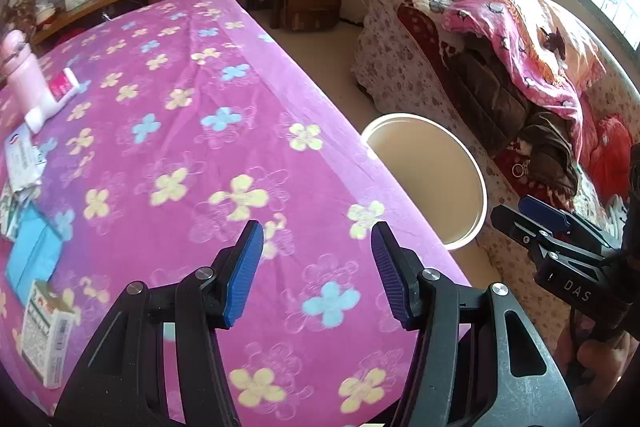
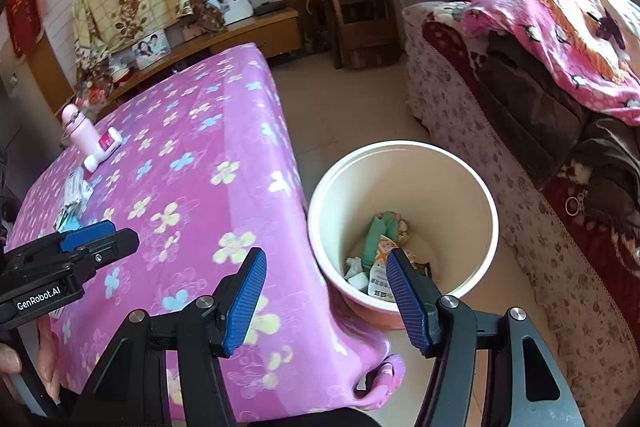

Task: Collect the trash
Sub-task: 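Move both tools back over the table toward the remaining trash, then grasp the Watermelon Frost box with the left gripper while the right gripper grasps the white tablet box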

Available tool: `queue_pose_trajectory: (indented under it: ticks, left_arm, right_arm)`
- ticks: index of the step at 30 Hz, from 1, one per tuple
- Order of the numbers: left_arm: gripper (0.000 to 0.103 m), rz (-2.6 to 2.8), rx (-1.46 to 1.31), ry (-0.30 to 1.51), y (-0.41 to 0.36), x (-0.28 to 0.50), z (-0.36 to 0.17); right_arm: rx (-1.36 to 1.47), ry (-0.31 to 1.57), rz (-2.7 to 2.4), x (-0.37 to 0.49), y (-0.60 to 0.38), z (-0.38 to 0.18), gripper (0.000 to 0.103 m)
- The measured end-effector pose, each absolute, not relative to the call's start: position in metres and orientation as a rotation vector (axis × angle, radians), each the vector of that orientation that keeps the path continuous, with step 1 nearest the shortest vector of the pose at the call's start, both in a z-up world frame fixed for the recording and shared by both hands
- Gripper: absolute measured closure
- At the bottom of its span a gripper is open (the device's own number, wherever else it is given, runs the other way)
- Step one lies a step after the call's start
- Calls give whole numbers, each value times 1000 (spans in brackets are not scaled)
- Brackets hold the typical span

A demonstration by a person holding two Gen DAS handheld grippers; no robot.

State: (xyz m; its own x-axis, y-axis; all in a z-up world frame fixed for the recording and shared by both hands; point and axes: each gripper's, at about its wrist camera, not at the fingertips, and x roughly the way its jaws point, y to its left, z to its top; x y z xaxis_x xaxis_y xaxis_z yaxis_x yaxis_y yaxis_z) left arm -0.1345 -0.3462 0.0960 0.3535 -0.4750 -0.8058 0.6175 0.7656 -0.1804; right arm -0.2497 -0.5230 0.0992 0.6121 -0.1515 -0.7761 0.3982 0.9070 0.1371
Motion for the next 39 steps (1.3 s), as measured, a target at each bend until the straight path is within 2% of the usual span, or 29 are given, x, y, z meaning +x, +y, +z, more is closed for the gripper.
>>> queue_pose_trajectory:
  ticks: [8,32,39]
  left_arm:
    - [48,-651,147,988,-302,-143,97]
    - [48,-325,15,995,-93,-143,83]
    - [48,-350,6,1019,-72,-137,71]
  right_arm:
    - [260,854,-262,-242,-492,103,42]
    - [167,899,38,-171,-348,87,35]
    - [150,931,92,-158,-325,77,35]
